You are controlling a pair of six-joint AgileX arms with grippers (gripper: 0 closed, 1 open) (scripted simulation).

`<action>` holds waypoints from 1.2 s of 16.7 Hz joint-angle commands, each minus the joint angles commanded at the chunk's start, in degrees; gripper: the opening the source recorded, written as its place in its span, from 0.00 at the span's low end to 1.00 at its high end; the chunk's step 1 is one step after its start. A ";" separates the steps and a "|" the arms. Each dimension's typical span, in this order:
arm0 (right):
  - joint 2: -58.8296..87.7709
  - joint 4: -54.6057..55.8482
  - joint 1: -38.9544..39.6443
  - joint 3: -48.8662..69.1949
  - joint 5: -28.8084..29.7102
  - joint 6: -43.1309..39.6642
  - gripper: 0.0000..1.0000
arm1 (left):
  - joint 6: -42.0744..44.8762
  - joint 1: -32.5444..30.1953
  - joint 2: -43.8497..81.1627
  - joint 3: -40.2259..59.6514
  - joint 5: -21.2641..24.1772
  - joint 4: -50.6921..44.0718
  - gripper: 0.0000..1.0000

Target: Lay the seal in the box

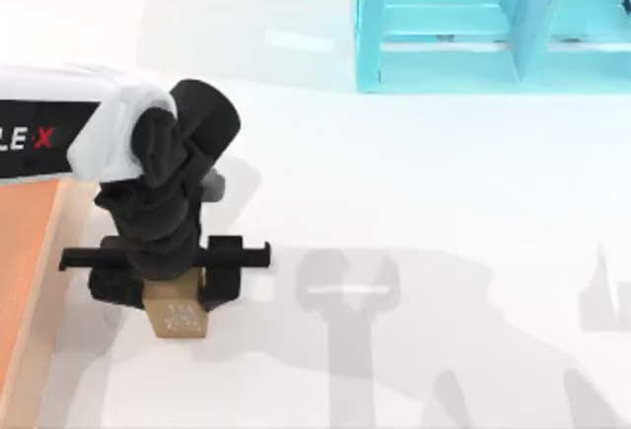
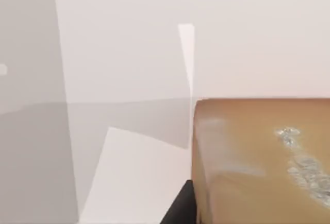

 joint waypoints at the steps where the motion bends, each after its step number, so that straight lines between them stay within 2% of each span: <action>1: 0.00 0.00 0.00 0.00 0.00 0.00 1.00 | 0.00 0.00 0.00 0.00 0.00 0.00 0.00; 11: 0.00 0.00 0.00 0.00 0.00 0.00 1.00 | 0.03 -0.08 -0.34 0.93 0.02 -0.94 0.00; 20: 0.00 0.00 0.00 0.00 0.00 0.00 1.00 | -0.28 -0.23 -6.37 14.76 0.00 -21.44 0.00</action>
